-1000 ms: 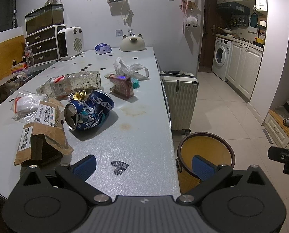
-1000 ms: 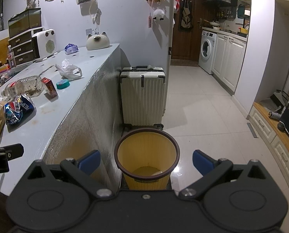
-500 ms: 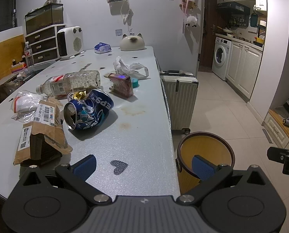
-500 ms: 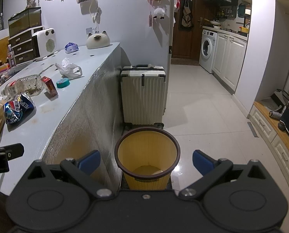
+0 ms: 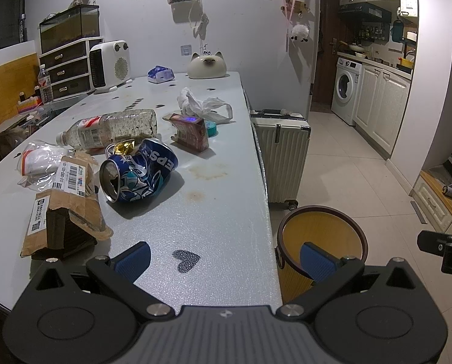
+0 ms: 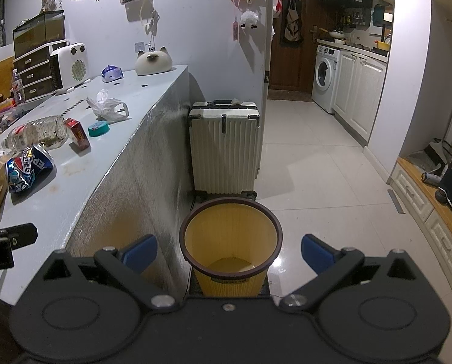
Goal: Collect trash
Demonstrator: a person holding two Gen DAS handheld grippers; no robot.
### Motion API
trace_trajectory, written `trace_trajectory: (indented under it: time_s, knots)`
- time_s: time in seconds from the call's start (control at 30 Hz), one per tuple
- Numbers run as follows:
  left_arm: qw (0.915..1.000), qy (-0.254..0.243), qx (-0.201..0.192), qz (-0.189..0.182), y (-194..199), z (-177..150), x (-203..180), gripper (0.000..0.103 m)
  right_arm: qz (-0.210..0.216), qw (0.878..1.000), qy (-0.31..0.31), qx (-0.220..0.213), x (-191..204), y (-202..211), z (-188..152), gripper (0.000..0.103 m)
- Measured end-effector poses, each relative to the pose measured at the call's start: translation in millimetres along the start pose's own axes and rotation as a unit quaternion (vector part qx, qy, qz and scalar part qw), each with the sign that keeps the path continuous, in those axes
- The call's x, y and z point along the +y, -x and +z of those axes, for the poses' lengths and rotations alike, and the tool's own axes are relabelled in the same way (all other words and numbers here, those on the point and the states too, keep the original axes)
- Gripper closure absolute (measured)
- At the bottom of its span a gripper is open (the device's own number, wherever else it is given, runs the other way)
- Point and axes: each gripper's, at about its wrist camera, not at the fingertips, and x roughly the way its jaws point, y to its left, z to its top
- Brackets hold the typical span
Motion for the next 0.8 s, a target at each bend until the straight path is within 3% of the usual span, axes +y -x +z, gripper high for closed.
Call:
trace_trajectory:
  time_s: [0.8]
  knots:
    - [0.9999, -0.001, -0.002, -0.011, -5.5, -1.0, -17.9, 0.000, 0.004, 1.000, -0.006, 0.005, -3.8, -7.1, -0.2, 0.001]
